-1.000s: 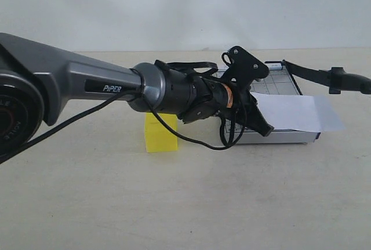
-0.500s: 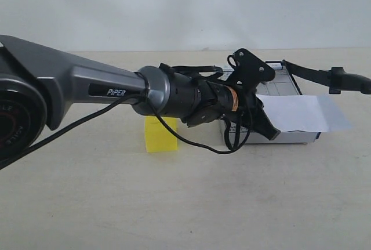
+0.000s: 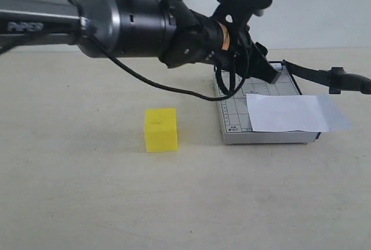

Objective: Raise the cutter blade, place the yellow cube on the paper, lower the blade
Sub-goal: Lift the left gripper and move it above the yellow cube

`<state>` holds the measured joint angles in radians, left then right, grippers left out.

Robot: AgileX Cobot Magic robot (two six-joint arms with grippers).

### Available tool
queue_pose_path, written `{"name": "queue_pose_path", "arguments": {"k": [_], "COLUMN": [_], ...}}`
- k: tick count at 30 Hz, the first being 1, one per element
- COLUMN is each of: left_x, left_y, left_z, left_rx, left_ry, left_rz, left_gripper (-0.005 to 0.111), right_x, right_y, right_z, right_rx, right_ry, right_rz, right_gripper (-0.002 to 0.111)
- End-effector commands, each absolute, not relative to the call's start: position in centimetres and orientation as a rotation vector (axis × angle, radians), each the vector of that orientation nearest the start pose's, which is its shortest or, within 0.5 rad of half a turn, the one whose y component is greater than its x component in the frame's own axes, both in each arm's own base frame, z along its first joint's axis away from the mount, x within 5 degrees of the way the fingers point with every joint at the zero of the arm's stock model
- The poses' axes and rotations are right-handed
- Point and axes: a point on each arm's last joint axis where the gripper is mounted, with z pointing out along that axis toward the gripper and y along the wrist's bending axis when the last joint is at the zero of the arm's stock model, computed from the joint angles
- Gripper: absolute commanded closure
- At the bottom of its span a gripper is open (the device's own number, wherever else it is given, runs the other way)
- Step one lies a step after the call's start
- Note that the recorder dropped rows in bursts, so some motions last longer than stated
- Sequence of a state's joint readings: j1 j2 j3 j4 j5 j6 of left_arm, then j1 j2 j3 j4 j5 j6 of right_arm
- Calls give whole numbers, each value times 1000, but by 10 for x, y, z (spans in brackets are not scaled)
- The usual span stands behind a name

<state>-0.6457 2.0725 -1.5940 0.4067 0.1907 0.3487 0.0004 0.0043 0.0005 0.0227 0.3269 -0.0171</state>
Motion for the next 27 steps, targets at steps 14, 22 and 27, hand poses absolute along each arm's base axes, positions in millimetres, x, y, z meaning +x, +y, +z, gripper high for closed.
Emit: {"name": "queue_pose_path", "arguments": {"k": [14,22,27], "left_x": [281,201,167], "left_y": [-209,-153,-125], "left_z": [330,341,321], "left_rx": [1170,1057,1011], "left_ry": [1545,1427,1543], "left_rz": [50,-29,-77], "left_gripper": [65,67,66], "right_x": [54,54,54], "right_y": [0,0,0], "right_z": [184,184,184], "right_rx": [-8,-8,-8], "right_ry": [1806,1806,1806], "right_rz": [1,1,1], "right_gripper": [108,108,108]}}
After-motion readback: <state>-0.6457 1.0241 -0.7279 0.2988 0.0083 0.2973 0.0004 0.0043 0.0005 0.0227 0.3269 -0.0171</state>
